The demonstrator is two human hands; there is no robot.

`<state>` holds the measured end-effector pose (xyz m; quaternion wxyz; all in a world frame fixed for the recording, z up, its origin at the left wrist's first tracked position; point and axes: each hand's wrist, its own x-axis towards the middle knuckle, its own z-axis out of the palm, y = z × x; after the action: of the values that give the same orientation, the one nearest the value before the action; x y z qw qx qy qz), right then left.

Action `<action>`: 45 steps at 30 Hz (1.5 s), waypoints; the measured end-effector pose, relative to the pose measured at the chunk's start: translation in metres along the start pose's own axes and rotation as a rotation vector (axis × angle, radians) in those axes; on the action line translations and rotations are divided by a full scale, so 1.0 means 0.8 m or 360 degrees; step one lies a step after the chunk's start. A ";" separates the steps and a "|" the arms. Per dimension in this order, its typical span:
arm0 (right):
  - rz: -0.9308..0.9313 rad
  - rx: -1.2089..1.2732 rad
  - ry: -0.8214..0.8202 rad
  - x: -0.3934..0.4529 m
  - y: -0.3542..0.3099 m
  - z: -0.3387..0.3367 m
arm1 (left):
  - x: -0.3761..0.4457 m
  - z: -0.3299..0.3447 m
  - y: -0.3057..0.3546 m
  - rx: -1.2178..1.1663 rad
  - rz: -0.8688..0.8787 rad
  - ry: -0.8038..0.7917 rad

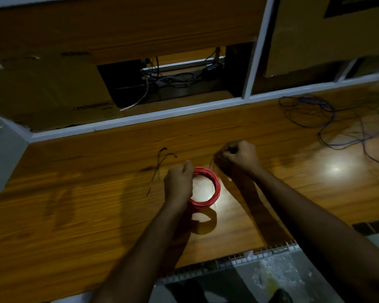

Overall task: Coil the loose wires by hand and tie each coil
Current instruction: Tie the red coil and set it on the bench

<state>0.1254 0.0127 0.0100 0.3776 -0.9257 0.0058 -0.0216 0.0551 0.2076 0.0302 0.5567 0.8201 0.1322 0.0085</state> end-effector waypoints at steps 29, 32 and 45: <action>-0.0142 -0.0399 -0.0446 -0.069 0.216 -0.306 | -0.156 0.331 0.133 -0.0006 0.0244 -0.0214; -0.0254 -0.0265 -0.0702 -0.072 0.203 -0.315 | -0.155 0.337 0.133 -0.0040 0.0281 -0.0241; -0.0108 0.0362 -0.1139 -0.059 0.140 -0.258 | -0.123 0.271 0.105 -0.0092 0.0221 -0.0328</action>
<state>0.0698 -0.2098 0.0773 0.4551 -0.8266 -0.1595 0.2902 0.0126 -0.0413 0.0376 0.5889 0.8073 0.0169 -0.0336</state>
